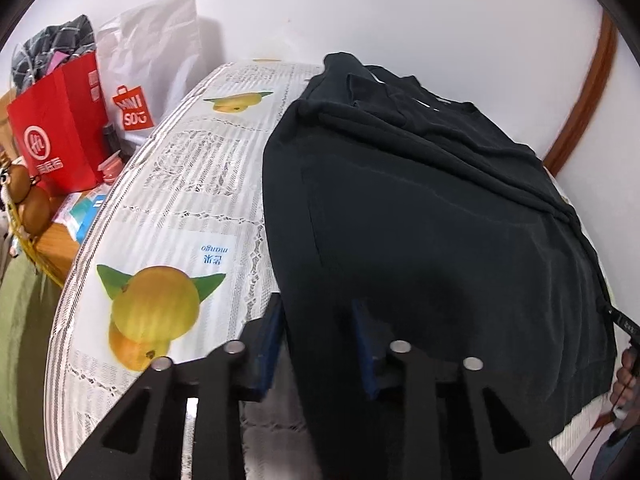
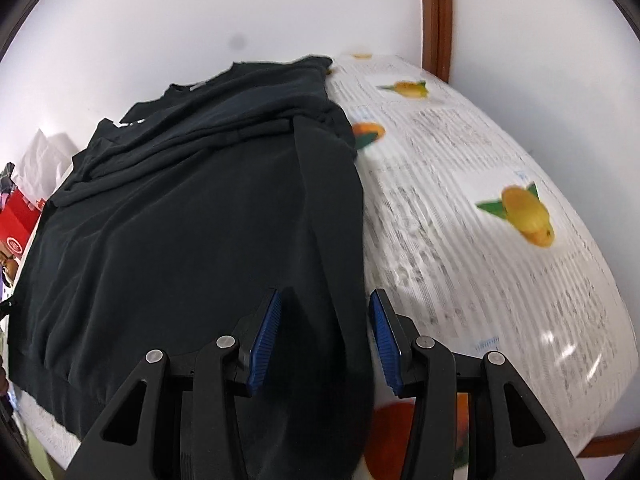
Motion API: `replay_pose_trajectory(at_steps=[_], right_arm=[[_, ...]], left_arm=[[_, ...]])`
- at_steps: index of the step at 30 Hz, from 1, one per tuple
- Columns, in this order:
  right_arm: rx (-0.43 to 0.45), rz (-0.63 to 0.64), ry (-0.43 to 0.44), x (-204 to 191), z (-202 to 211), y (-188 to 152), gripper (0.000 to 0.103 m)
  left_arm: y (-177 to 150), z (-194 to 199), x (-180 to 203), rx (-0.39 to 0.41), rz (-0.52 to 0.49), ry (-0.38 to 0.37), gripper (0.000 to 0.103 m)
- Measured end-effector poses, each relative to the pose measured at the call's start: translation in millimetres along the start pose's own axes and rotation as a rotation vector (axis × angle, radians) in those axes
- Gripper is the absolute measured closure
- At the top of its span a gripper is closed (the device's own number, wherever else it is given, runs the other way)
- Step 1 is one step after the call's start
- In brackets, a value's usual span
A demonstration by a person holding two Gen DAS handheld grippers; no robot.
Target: Fold small clothes
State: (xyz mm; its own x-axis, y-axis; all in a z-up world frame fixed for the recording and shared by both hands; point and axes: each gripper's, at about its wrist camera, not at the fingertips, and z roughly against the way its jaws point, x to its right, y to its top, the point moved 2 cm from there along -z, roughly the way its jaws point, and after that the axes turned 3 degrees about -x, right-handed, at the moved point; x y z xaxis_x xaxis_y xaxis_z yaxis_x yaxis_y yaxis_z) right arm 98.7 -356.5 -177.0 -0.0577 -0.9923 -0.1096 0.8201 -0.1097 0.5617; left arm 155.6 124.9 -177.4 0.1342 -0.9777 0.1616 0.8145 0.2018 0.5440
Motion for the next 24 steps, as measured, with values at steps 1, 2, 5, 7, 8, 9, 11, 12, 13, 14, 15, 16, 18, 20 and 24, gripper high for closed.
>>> replay_pose_trajectory(at_steps=[1, 2, 5, 7, 8, 9, 11, 12, 13, 14, 15, 16, 18, 20, 24], right_arm=[[-0.004, 0.009, 0.004, -8, -2, 3, 0.058], [-0.006, 0.020, 0.004, -11, -4, 3, 0.059], [0.004, 0.061, 0.011, -17, -6, 8, 0.093], [0.021, 0.082, 0.023, -15, -4, 9, 0.094], [0.036, 0.077, 0.019, -11, -1, 9, 0.094], [0.041, 0.069, 0.019, -8, 0, 10, 0.094], [0.048, 0.055, 0.020, -1, 3, 10, 0.094], [0.047, 0.044, 0.026, 2, 4, 9, 0.094], [0.044, 0.039, 0.029, 4, 3, 10, 0.093], [0.038, 0.035, 0.029, 5, 3, 9, 0.092], [0.032, 0.032, 0.026, 7, 3, 8, 0.091], [0.030, 0.028, 0.029, 8, 4, 6, 0.090], [0.026, 0.014, 0.049, 10, 6, 2, 0.084], [0.016, 0.005, 0.062, 13, 8, -5, 0.075], [0.011, 0.027, 0.082, 11, 12, -21, 0.069]], left_arm=[[0, -1, 2, -0.001, 0.000, 0.003, 0.083], [-1, -1, 3, -0.001, -0.001, 0.008, 0.088], [-3, 2, 3, 0.001, -0.002, 0.009, 0.094], [-6, 5, 3, 0.002, 0.001, 0.007, 0.094], [-8, 7, 3, 0.001, 0.007, -0.002, 0.094], [-11, 11, 4, -0.003, 0.007, -0.015, 0.094], [-18, 16, 7, -0.004, -0.007, -0.023, 0.094], [-21, 17, 8, -0.003, -0.014, -0.021, 0.094], [-24, 19, 9, -0.004, -0.021, -0.018, 0.094], [-28, 20, 10, -0.010, -0.025, -0.020, 0.094], [-31, 22, 9, -0.013, -0.024, -0.024, 0.092], [-33, 24, 8, -0.016, -0.021, -0.030, 0.091], [-39, 27, 5, -0.024, -0.008, -0.060, 0.085], [-46, 31, 3, -0.020, -0.002, -0.089, 0.084], [-59, 39, 4, -0.029, -0.012, -0.134, 0.083]])
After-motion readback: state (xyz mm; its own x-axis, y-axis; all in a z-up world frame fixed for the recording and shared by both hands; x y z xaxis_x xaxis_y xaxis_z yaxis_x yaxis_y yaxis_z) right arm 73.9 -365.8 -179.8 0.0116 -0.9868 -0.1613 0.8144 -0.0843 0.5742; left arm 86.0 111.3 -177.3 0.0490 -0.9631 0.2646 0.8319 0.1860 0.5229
